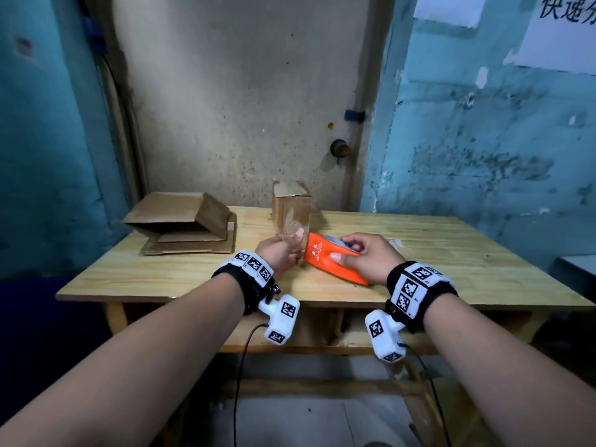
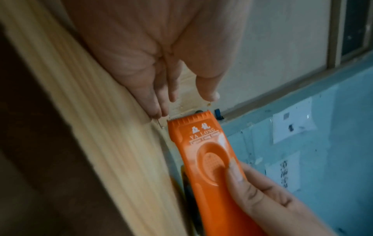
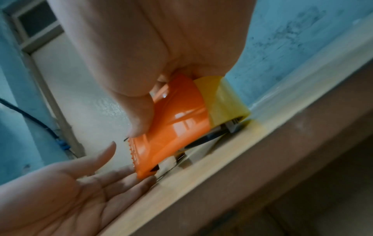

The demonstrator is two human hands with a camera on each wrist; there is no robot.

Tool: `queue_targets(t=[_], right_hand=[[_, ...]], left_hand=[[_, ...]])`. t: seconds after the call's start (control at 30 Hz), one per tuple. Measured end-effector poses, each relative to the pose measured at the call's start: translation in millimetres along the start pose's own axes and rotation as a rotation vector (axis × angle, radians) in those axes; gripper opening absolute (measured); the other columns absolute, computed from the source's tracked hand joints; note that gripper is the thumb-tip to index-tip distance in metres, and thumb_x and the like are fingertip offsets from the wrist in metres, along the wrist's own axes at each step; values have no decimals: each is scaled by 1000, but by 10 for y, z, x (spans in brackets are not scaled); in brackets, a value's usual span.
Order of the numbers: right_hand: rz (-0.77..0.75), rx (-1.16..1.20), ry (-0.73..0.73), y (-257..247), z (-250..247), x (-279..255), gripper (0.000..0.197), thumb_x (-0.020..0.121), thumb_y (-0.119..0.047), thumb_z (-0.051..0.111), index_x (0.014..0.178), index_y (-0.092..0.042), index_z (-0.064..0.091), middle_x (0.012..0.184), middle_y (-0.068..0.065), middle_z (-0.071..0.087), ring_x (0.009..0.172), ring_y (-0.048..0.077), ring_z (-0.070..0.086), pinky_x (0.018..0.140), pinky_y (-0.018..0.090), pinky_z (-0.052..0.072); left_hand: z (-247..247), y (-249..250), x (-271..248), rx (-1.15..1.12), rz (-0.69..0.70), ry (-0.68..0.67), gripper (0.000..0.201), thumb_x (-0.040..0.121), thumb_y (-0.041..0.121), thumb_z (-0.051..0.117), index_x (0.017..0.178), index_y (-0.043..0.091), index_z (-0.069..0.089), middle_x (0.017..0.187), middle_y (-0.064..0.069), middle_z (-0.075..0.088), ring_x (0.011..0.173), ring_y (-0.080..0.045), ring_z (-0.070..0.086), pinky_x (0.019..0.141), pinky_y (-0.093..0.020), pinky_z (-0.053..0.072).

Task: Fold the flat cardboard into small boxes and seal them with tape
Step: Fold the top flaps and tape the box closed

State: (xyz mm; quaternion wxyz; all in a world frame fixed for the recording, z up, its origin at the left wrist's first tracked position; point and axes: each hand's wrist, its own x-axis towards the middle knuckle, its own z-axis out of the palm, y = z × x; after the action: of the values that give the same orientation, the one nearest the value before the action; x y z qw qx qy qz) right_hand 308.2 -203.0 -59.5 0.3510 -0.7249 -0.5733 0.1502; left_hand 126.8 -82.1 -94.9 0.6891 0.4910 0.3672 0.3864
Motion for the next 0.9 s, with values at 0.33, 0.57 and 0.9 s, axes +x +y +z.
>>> queue_targets(t=[0.33,0.57,0.9], right_hand=[[-129,249,-36,-103,306,116,41,95,-25,77,135,-23,69,115,-7,74,98,6,67,91,22,51],[-94,309,-122,-67,260,158,49,97,-31,74,144,-26,62,133,-5,69,122,10,64,106,31,50],[-81,264,-111,-152,244,68,74,96,-46,72,159,-27,37,114,-3,77,89,6,75,74,24,52]], left_hand=[[4,93,-110,-285,-68,4,34,106,37,44,111,11,64,89,-10,65,77,-21,63,71,-31,53],[-106,35,-56,-324,-80,-2,22,101,5,43,99,5,65,85,-10,65,84,-20,63,85,-32,52],[-147,21,-135,-308,-50,-85,29,99,2,49,125,-6,60,102,-16,68,93,-23,67,84,-30,61]])
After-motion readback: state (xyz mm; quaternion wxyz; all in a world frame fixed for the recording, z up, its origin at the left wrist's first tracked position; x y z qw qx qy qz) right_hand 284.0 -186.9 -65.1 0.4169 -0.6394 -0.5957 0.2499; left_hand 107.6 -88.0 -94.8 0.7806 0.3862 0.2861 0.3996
